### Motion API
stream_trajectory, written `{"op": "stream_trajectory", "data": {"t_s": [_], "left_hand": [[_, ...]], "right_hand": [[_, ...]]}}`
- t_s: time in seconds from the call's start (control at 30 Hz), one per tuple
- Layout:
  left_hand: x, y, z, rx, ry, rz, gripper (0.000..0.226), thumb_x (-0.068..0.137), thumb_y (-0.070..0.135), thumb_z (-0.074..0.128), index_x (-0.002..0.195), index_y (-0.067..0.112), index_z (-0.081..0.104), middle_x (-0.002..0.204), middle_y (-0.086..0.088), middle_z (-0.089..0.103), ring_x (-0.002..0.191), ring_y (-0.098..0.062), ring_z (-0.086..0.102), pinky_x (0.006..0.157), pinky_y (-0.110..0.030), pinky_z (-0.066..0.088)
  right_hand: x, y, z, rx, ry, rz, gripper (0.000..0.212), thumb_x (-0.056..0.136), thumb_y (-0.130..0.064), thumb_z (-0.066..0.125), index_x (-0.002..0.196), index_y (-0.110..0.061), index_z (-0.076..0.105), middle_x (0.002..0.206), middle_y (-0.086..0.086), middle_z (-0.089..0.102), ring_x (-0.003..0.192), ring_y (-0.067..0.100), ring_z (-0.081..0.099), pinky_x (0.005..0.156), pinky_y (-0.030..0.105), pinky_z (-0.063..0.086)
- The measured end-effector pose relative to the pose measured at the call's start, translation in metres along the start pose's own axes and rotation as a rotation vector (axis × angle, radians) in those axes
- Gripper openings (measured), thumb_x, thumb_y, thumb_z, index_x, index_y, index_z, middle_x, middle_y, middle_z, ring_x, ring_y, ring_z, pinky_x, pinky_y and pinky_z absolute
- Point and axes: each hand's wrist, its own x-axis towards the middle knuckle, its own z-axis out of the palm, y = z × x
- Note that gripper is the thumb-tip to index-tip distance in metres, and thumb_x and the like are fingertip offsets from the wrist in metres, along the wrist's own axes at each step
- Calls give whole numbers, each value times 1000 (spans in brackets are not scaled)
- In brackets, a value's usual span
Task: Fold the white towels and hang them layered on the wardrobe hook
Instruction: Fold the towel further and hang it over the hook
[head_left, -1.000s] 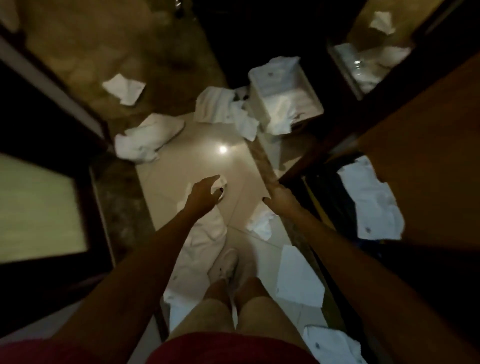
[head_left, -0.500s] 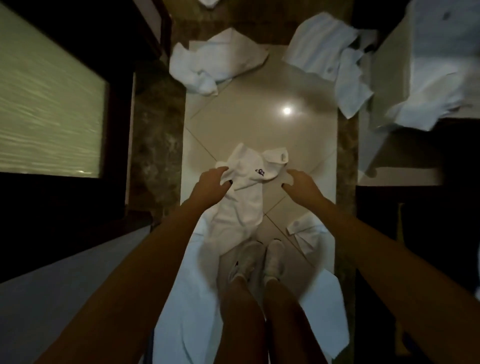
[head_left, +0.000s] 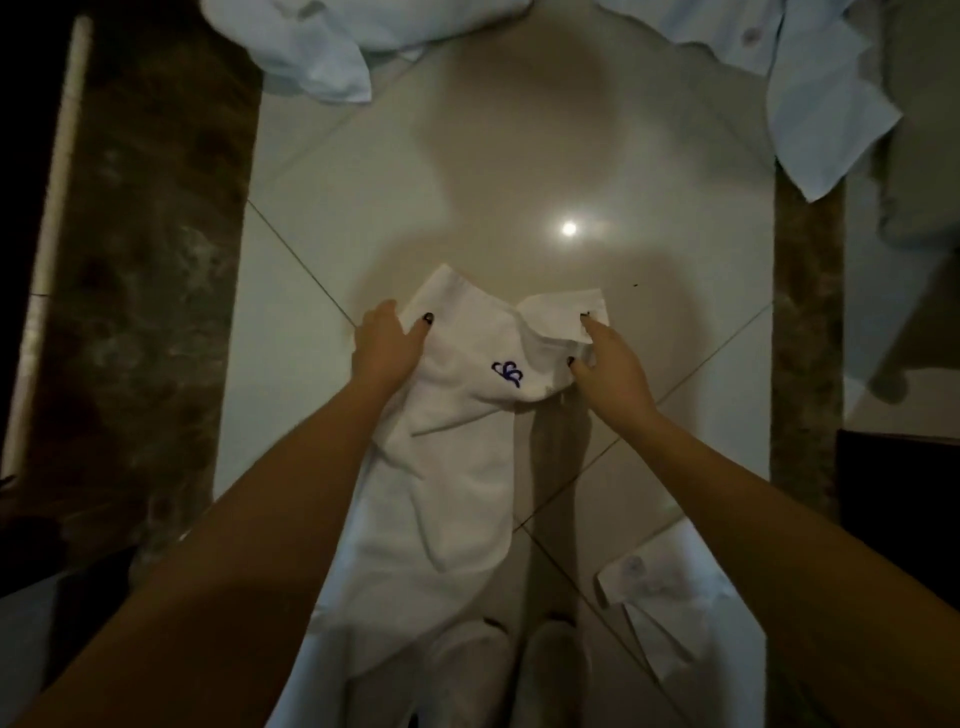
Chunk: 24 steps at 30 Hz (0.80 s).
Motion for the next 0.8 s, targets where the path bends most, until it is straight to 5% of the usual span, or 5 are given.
{"op": "stream_trajectory", "data": {"t_s": [0.13, 0.2, 0.3, 0.57, 0.8], "left_hand": [[29, -13, 27, 61, -45, -7, 62, 91, 49, 60, 137, 10, 45, 135, -15, 53, 124, -33, 51, 101, -42, 42], [25, -10, 35, 126, -93, 20, 31, 91, 43, 63, 99, 14, 57, 106, -12, 62, 106, -32, 59, 80, -35, 43], [-8, 2, 36, 96, -108, 73, 38, 92, 33, 63, 65, 21, 39, 68, -1, 46, 79, -29, 55, 64, -31, 31], [-134, 82, -66, -201, -106, 105, 32, 91, 16, 61, 70, 15, 37, 70, -3, 39, 70, -20, 39, 65, -32, 29], [-250, 172, -213, -338, -190, 168, 8, 90, 7, 59, 88, 6, 52, 79, -9, 46, 76, -21, 45, 65, -31, 39]], "right_hand": [[28, 18, 22, -26, -139, 78, 43, 97, -13, 56, 139, -11, 50, 138, 13, 54, 116, 27, 54, 91, 34, 43], [24, 24, 27, -42, -143, 111, 13, 98, -14, 55, 98, -5, 64, 102, 17, 64, 88, 25, 55, 74, 30, 42], [-6, 29, 16, -4, -99, 76, 32, 99, -15, 54, 68, -5, 49, 69, 11, 50, 67, 24, 47, 63, 30, 35], [-125, -13, -98, 127, -12, 86, 34, 103, -20, 48, 90, 9, 59, 82, 23, 59, 74, 25, 51, 64, 33, 35], [-235, -102, -226, 176, 108, 28, 34, 103, -22, 47, 76, -3, 49, 68, 14, 50, 66, 25, 49, 58, 32, 33]]}}
